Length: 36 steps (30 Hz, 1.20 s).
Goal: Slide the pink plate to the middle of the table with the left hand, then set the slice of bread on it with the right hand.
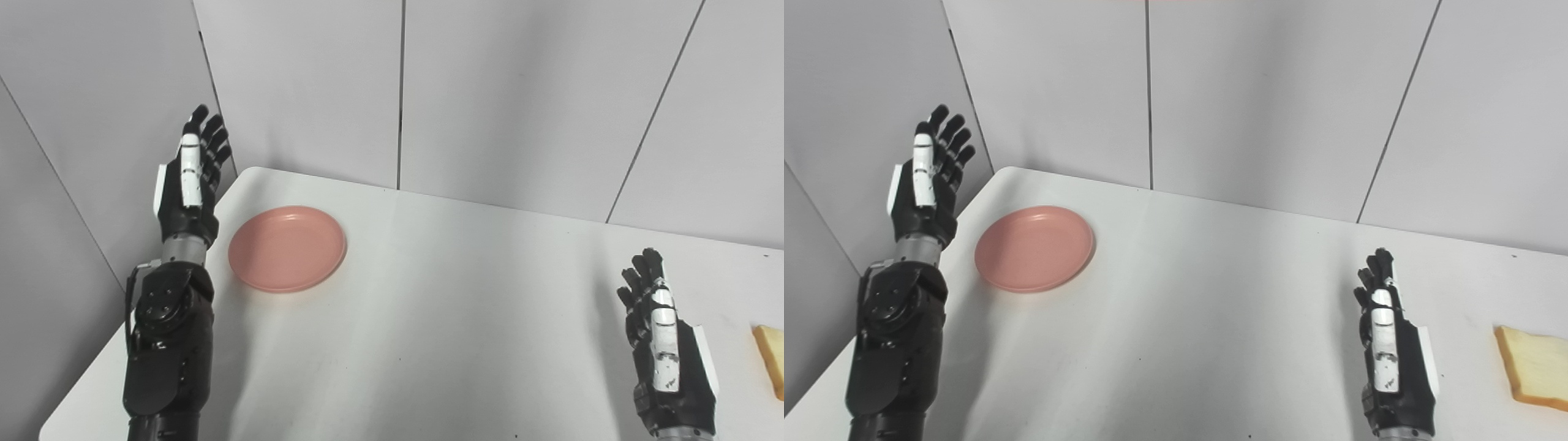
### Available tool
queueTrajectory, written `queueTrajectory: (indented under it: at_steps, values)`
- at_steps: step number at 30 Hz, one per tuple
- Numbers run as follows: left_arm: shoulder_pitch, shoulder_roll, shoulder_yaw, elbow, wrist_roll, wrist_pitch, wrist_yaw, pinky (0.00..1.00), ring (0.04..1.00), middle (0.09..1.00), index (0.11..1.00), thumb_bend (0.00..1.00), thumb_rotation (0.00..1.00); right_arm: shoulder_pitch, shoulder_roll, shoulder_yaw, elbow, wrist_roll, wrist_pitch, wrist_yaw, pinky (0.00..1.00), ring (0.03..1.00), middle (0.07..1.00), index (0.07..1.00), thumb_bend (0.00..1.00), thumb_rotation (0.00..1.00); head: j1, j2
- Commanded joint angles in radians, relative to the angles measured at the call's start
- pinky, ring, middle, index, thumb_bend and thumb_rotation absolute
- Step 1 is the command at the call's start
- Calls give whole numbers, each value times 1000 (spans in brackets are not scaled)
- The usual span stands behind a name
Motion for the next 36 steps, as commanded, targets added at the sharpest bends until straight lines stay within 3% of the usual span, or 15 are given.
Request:
queueTrajectory:
  at_steps: [1,27,36]
  values:
    - [-20,26,6,-15,-21,-30,1,947,935,930,920,495,1000,-21,-2,0,-43,-2,-5,6,1000,1000,1000,1000,172,1000,0,1]
    - [-37,42,34,261,-106,-79,9,946,930,922,901,478,1000,-19,2,2,-65,-10,9,3,1000,1000,1000,1000,156,1000,2,9]
    - [-48,52,37,341,-133,-95,-11,965,944,941,931,473,1000,-21,3,0,-66,-5,13,4,1000,1000,1000,1000,153,1000,4,12]
